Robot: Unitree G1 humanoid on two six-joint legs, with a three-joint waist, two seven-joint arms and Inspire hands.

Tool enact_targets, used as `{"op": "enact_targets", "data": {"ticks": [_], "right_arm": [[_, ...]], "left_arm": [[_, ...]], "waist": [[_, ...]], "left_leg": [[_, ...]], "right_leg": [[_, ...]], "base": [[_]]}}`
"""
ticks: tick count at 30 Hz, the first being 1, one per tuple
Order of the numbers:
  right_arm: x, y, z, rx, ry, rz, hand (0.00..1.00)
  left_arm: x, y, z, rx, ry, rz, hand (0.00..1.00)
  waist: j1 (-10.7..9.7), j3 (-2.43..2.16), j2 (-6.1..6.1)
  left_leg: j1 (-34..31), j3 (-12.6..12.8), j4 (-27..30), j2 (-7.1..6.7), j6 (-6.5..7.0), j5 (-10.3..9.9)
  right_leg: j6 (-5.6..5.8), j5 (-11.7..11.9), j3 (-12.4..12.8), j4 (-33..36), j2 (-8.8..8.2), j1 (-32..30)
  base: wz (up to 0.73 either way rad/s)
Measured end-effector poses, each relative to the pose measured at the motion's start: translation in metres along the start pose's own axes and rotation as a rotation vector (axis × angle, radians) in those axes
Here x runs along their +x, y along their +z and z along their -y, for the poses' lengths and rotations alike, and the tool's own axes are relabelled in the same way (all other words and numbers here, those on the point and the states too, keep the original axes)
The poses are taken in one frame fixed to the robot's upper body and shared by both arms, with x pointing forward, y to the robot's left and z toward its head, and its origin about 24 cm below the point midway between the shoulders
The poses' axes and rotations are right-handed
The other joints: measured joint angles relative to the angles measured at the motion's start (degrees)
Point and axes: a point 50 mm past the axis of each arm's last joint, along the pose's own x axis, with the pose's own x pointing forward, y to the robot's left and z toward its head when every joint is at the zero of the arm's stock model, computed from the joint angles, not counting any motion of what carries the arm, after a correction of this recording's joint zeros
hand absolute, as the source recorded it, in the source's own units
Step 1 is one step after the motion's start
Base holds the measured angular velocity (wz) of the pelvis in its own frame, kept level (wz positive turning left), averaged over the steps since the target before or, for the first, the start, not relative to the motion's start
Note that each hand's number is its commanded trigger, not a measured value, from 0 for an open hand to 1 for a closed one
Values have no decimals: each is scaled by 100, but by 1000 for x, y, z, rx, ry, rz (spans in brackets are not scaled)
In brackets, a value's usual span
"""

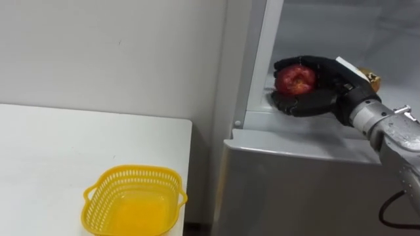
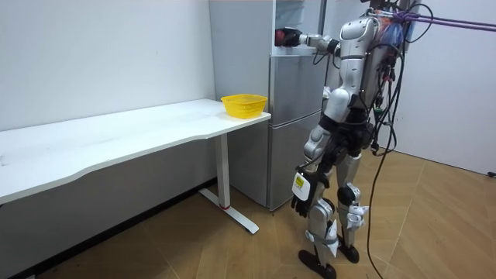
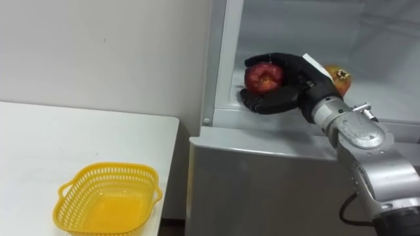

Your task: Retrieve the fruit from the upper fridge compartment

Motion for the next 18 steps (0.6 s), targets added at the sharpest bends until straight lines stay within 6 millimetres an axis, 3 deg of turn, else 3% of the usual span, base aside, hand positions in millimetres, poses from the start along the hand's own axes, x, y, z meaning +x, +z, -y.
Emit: {"op": "enact_targets", "data": {"ticks": [6, 18], "right_arm": [[0, 1, 0, 0, 4, 4, 100], [1, 1, -2, -2, -11, 2, 100]], "left_arm": [[0, 5, -2, 1, -6, 11, 0], [-1, 7, -5, 0, 0, 14, 0]], "waist": [[89, -31, -44], [147, 8, 5]], "left_leg": [[52, 10, 29, 4, 0, 0], [90, 10, -11, 8, -2, -2]], "right_leg": [[0, 0, 49, -13, -28, 7], [0, 0, -32, -9, -20, 51]], "base": [[-1], [0]]}}
